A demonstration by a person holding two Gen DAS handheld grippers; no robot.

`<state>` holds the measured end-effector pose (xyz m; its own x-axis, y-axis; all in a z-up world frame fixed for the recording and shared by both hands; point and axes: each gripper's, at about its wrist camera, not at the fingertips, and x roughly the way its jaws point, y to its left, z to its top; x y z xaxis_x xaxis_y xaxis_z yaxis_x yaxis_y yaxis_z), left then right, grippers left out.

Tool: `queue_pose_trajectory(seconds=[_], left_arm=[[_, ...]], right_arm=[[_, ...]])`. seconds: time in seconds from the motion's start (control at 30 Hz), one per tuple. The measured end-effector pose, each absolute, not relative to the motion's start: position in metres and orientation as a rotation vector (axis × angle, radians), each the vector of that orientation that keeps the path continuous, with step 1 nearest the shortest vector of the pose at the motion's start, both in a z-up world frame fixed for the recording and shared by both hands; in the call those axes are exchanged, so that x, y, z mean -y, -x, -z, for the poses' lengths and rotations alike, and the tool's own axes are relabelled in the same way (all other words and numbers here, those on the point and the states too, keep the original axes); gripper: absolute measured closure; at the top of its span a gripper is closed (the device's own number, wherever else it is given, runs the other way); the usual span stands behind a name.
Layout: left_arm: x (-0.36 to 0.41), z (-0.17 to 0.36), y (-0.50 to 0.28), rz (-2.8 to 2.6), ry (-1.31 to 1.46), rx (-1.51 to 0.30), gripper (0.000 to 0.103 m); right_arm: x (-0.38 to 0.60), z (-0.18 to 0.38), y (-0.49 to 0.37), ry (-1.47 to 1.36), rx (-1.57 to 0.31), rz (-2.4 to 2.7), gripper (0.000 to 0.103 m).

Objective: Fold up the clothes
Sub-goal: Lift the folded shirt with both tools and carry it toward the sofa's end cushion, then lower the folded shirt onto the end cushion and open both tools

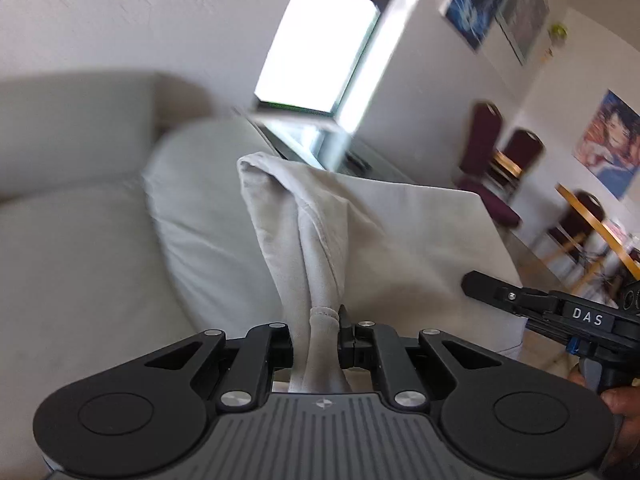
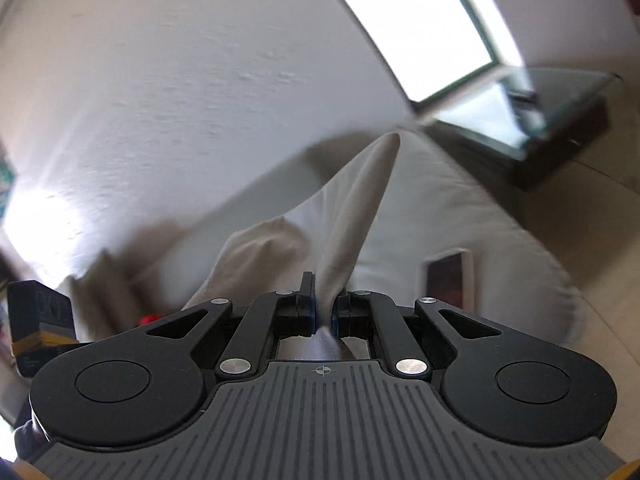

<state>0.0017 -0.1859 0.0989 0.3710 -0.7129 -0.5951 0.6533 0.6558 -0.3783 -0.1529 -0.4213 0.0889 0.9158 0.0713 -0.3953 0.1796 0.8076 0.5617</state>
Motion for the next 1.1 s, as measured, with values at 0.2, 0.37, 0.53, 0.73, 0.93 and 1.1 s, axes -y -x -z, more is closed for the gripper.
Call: queue_pose_trajectory(seconds=[0.2,0.37,0.53,0.73,0.93,1.1], left_arm=[[0.253,-0.038,-0.064,0.859,-0.027,-0.832,0.093],[0.287,-0.014,-0.103,0.781,-0.041,-0.78,0.093],[0.301,0.024,-0.152,0.563,-0.063,-0.888,0.067],[0.256,0.023,-0.149,0.489,0.052,-0.945,0.067],[0.289,0.012,-0.092,0.695,-0.13,-0.886,0.076],[0.327,0.04,-0.077,0.686,-0.299,-0.917,0.073]], right_arm=[[0.471,-0.034,0.087,-0.65,-0.48,0.211,0.096],[0.5,-0.001,0.031,-0.666,-0.489,0.267,0.096],[0.528,0.034,-0.011,-0.669,-0.609,0.424,0.061],[0.519,0.037,0.041,-0.618,-0.55,0.515,0.06],[0.471,0.027,0.045,-0.434,-0.633,0.387,0.067],[0.45,0.045,0.04,-0.325,-0.799,0.393,0.068]])
